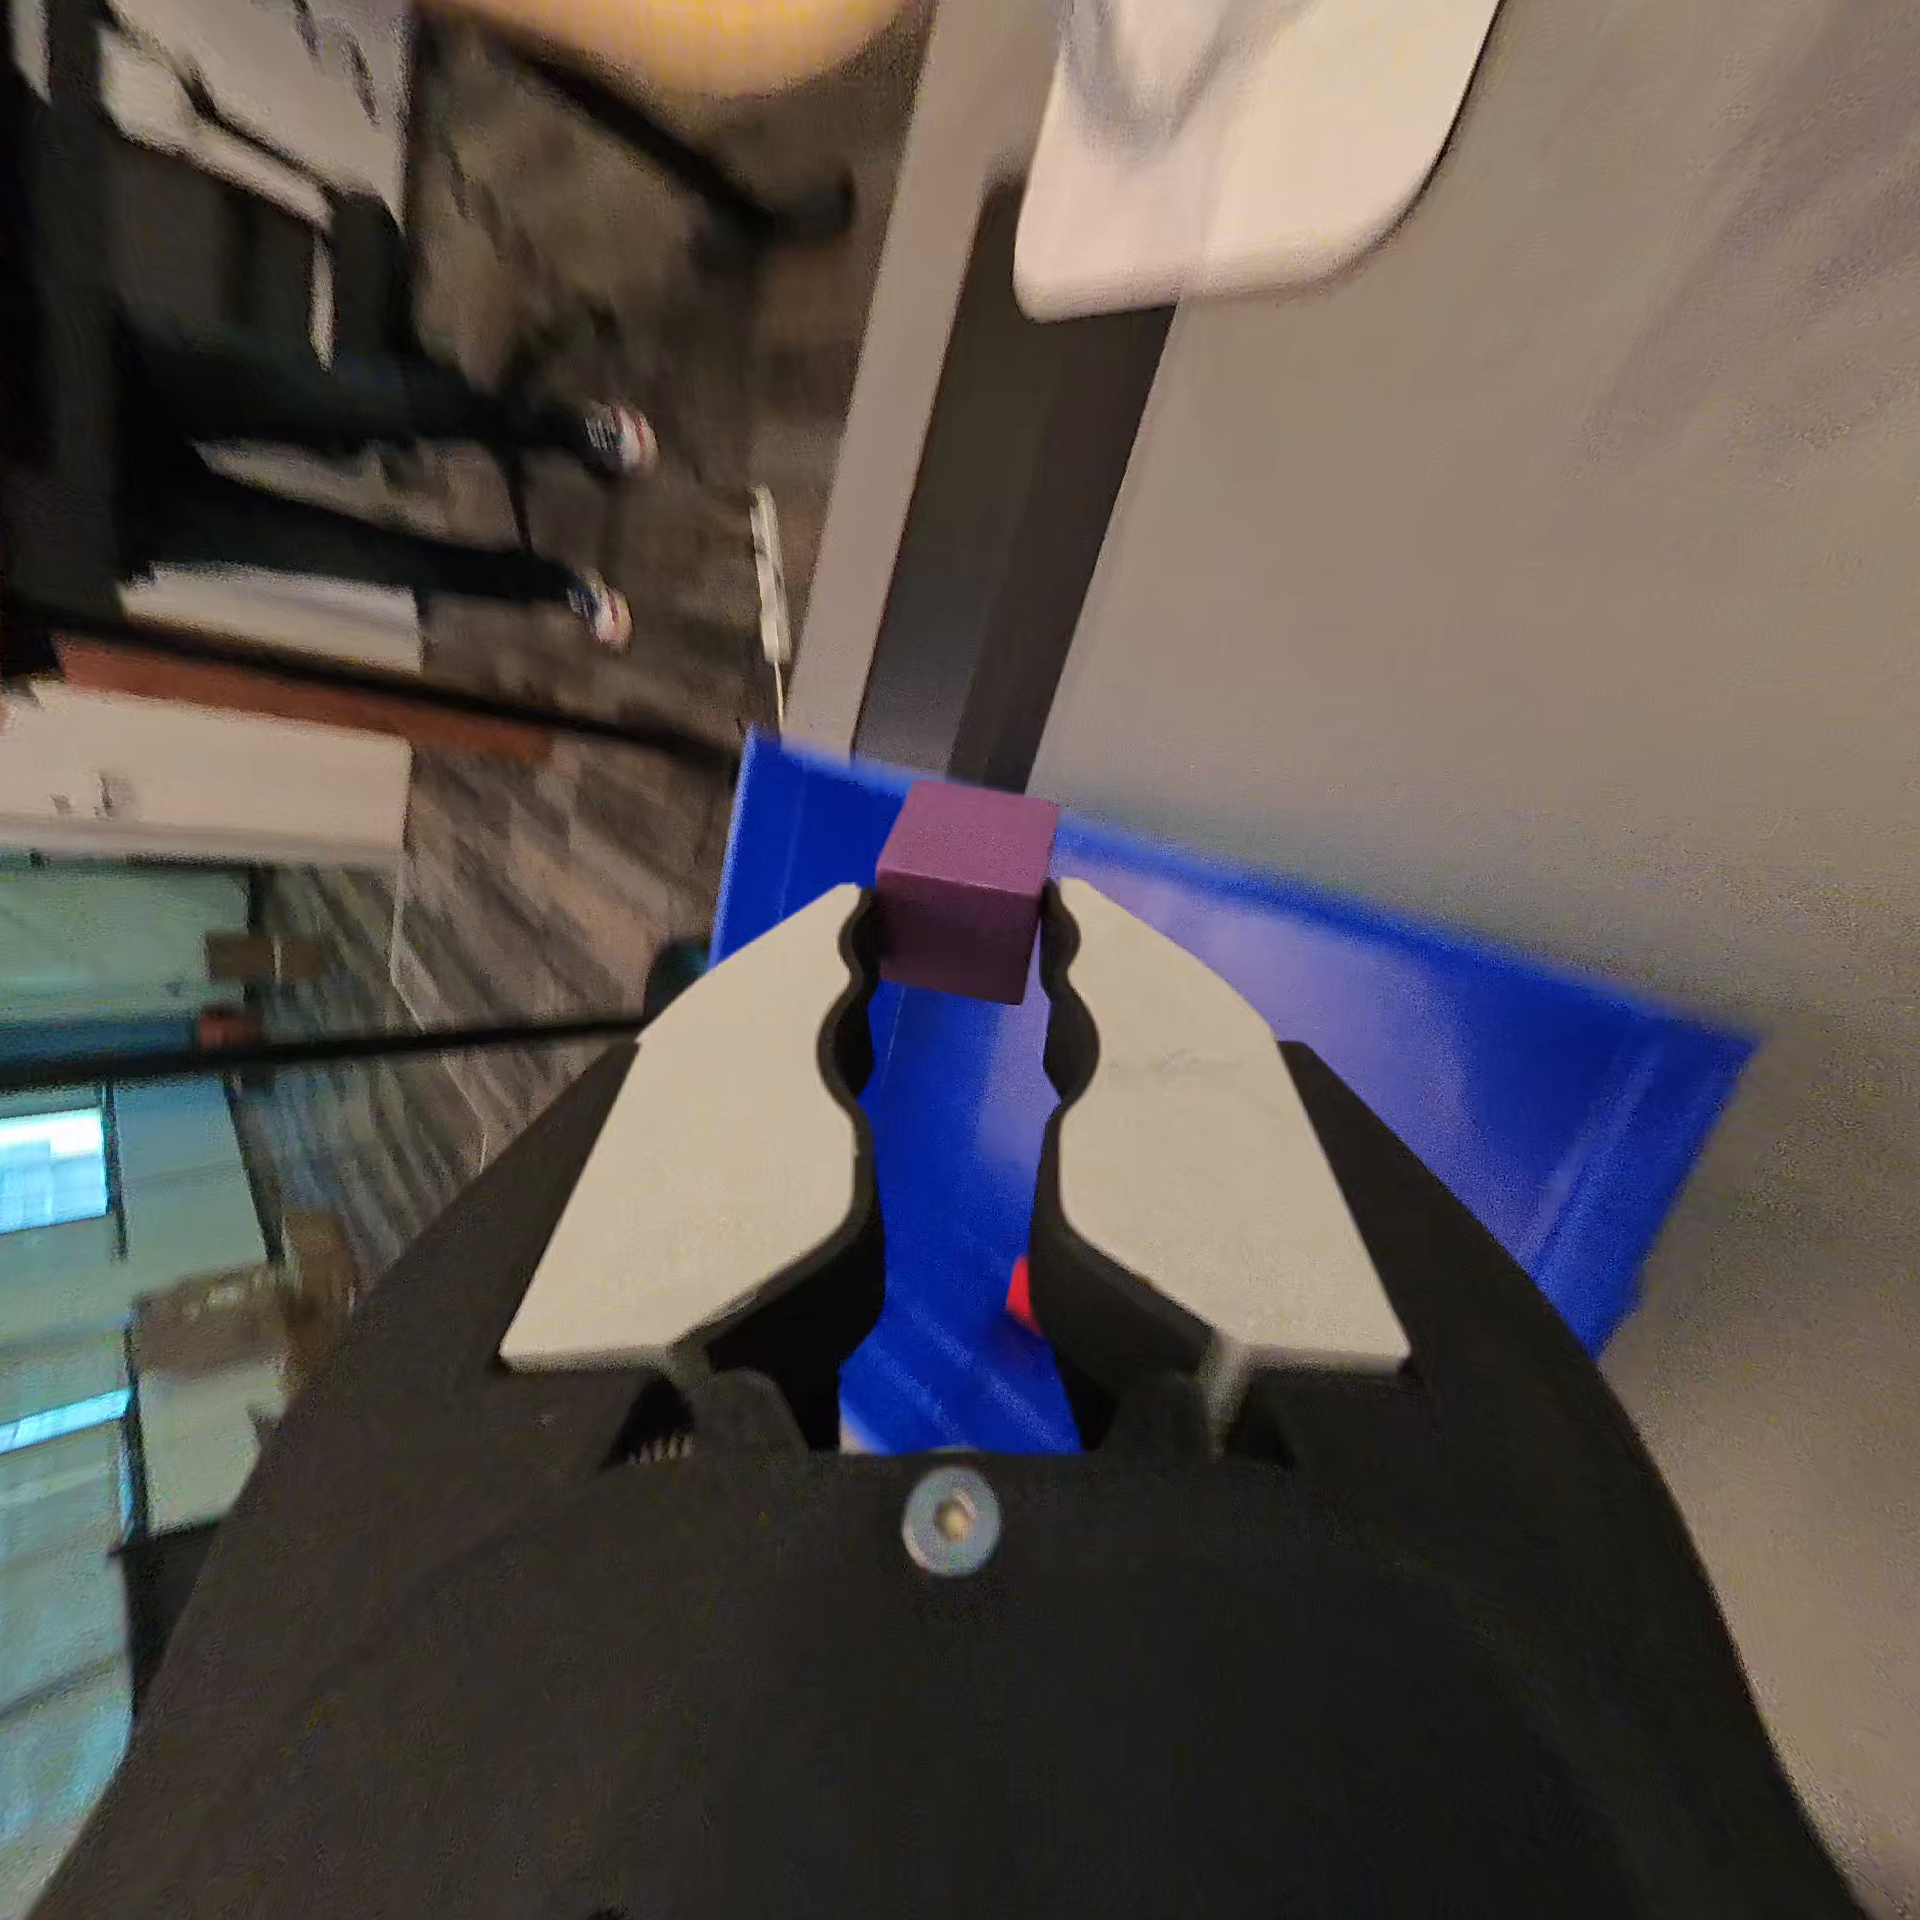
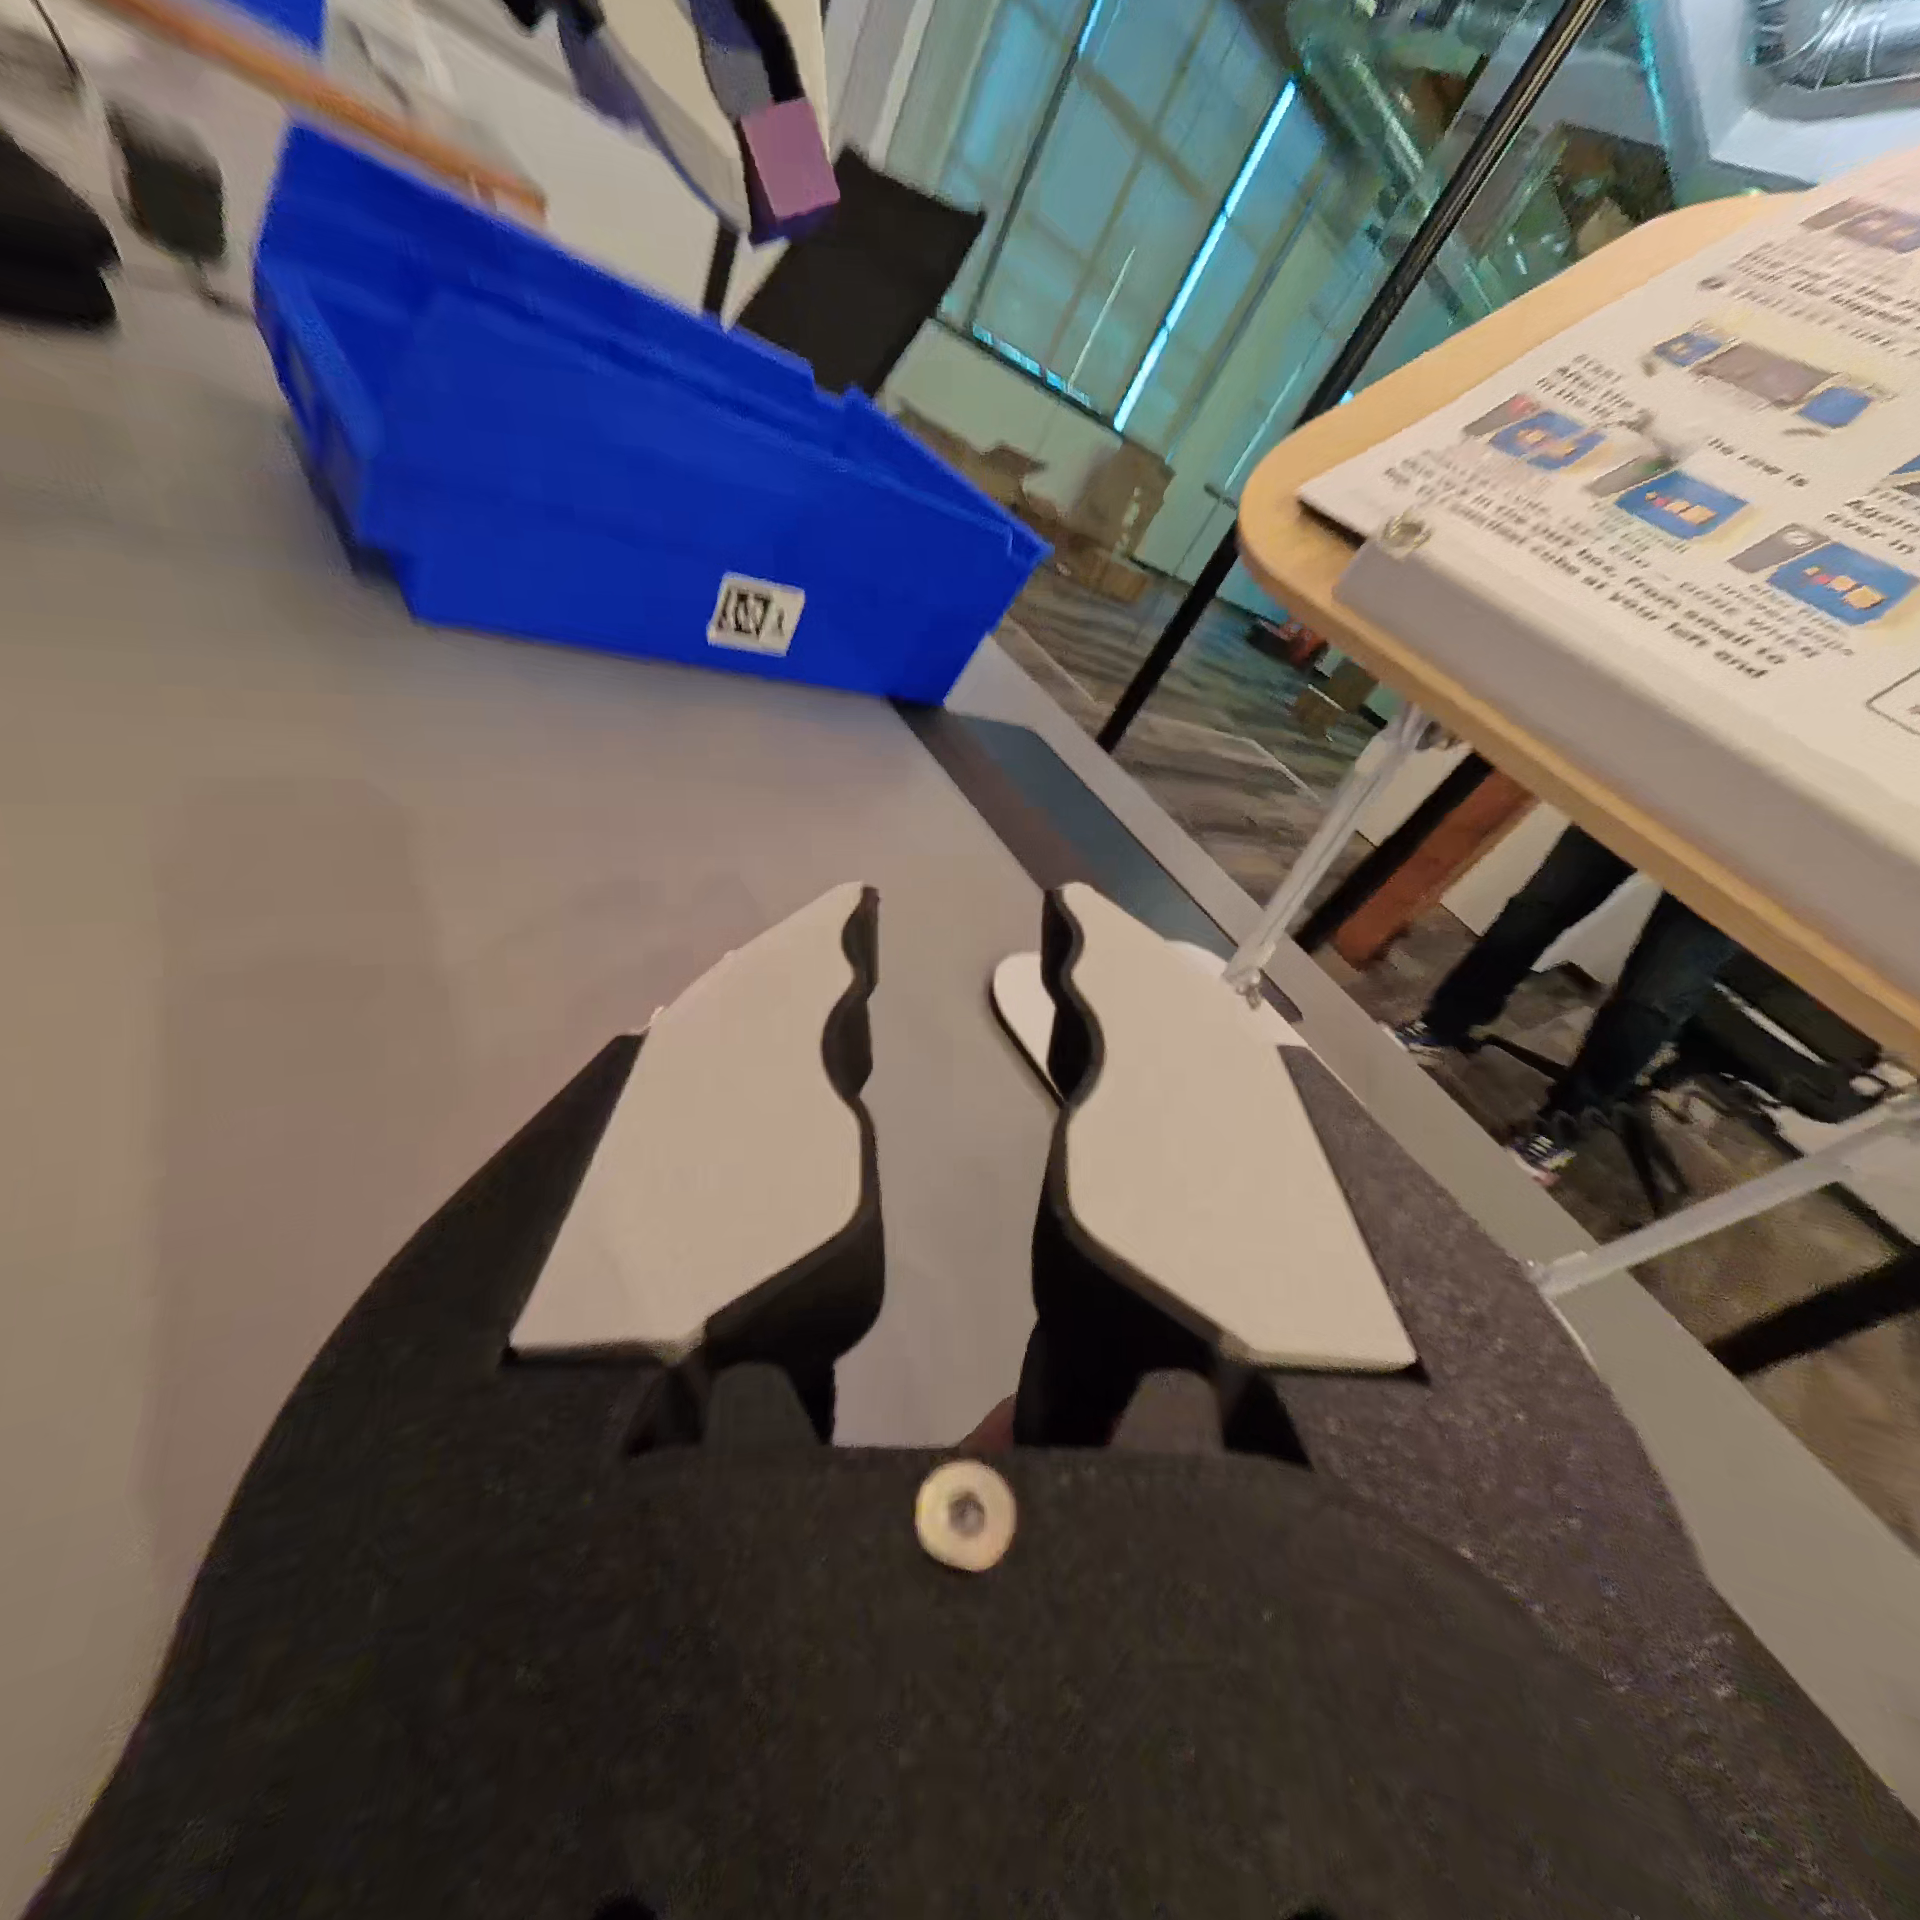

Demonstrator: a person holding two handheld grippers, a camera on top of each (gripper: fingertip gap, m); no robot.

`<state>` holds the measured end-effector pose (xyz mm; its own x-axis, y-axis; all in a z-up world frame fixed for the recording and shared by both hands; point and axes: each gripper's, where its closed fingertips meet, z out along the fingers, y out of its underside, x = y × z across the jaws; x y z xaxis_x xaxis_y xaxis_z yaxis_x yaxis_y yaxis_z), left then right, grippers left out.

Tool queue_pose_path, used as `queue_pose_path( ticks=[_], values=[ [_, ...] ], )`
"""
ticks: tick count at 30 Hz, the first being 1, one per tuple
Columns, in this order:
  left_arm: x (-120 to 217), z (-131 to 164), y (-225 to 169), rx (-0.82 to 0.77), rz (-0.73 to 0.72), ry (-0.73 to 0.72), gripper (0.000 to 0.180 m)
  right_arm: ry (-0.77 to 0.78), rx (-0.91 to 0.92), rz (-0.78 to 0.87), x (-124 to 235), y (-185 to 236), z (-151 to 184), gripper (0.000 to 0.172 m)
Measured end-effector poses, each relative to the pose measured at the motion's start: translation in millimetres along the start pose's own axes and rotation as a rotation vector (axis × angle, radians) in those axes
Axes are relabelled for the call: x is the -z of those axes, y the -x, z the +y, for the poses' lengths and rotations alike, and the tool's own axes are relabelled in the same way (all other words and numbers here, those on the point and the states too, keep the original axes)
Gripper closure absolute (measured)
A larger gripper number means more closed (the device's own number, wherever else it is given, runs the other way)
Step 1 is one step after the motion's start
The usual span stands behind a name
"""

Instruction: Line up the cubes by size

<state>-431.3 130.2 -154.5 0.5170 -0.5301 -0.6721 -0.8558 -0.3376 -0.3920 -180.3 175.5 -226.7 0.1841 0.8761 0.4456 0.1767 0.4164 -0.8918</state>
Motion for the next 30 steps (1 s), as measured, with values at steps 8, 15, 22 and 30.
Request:
queue_pose_path(
  ticks=[8, 15, 22, 30],
  values=[
    [61, -181, -53, -0.071, 0.006, -0.540, 0.152, -0.235, 0.141, -0.092, 35, -13, -92, 0.132],
    [80, -265, -84, -0.194, 0.020, -0.692, 0.152, -0.431, 0.218, -0.125, 88, -34, -168, 0.133],
    [92, -306, -102, -0.209, 0.068, -0.835, 0.152, -0.467, 0.270, -0.187, 103, -28, -183, 0.131],
    [85, -306, -116, -0.234, 0.123, -0.822, 0.152, -0.470, 0.288, -0.200, 101, -18, -185, 0.137]
  ],
)
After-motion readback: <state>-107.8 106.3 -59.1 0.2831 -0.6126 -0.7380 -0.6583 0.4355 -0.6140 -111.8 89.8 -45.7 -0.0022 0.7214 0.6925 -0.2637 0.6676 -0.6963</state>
